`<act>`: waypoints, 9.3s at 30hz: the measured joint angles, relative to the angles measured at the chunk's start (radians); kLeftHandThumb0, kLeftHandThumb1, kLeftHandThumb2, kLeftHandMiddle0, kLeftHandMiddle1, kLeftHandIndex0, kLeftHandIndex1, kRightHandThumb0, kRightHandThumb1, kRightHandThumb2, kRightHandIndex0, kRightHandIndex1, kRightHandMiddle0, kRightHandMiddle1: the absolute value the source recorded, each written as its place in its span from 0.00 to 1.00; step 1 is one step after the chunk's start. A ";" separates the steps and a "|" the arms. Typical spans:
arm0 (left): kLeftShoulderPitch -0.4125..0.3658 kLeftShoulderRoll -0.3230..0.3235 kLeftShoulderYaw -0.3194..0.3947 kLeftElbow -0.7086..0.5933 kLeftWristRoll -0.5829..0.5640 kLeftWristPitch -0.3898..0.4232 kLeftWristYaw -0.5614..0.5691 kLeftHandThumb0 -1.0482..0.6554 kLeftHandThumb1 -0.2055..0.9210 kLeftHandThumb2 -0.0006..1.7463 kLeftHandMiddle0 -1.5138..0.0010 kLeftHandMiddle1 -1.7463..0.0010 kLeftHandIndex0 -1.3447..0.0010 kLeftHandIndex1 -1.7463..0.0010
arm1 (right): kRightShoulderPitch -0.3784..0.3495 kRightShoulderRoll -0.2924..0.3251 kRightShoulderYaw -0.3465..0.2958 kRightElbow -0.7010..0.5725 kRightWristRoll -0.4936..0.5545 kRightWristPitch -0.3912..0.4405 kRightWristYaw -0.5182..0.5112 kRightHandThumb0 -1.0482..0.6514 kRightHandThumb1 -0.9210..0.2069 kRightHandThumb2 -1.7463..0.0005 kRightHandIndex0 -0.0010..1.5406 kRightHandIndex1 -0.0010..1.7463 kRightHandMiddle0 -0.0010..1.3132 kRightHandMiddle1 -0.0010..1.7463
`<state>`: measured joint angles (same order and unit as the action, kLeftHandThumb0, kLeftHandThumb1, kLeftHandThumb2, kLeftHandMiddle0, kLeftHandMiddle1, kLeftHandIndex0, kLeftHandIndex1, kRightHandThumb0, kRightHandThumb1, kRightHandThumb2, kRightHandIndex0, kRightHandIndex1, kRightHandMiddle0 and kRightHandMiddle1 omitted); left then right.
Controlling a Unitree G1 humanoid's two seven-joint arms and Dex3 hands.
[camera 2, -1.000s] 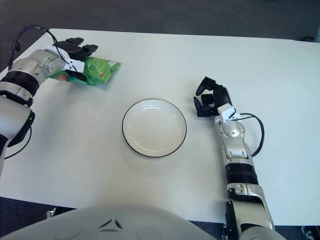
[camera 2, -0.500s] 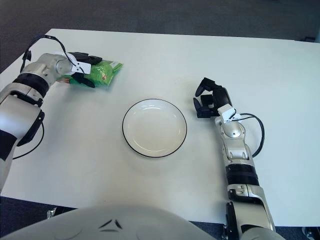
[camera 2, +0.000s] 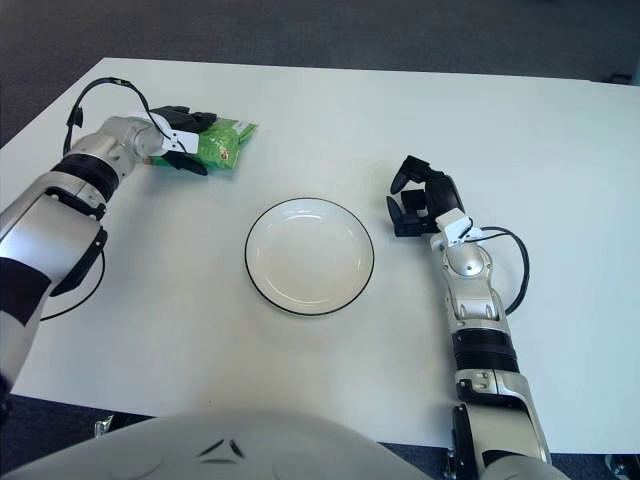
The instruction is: Put the snack into the plate.
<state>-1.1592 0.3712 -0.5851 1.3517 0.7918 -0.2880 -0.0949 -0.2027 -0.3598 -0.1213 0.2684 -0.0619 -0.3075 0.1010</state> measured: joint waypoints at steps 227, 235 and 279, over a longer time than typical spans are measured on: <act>0.143 0.019 -0.077 -0.782 -0.722 -0.783 -0.661 0.02 0.83 0.18 1.00 1.00 1.00 1.00 | -0.037 -0.021 0.035 -0.022 -0.077 0.137 -0.041 0.30 0.66 0.15 0.88 1.00 0.56 1.00; 0.143 0.015 -0.045 -0.804 -0.757 -0.741 -0.755 0.04 0.82 0.17 1.00 1.00 1.00 1.00 | -0.038 -0.021 0.036 -0.021 -0.081 0.136 -0.052 0.30 0.65 0.15 0.86 1.00 0.55 1.00; 0.086 0.006 0.034 -0.832 -0.689 -0.614 -0.975 0.45 0.44 0.60 1.00 1.00 1.00 1.00 | -0.012 -0.016 0.030 -0.006 -0.021 0.029 -0.015 0.32 0.58 0.21 0.89 1.00 0.51 1.00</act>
<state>-1.0732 0.3768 -0.5513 0.5193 0.1031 -0.9020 -1.0698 -0.2144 -0.3763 -0.0909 0.2619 -0.0831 -0.2788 0.0863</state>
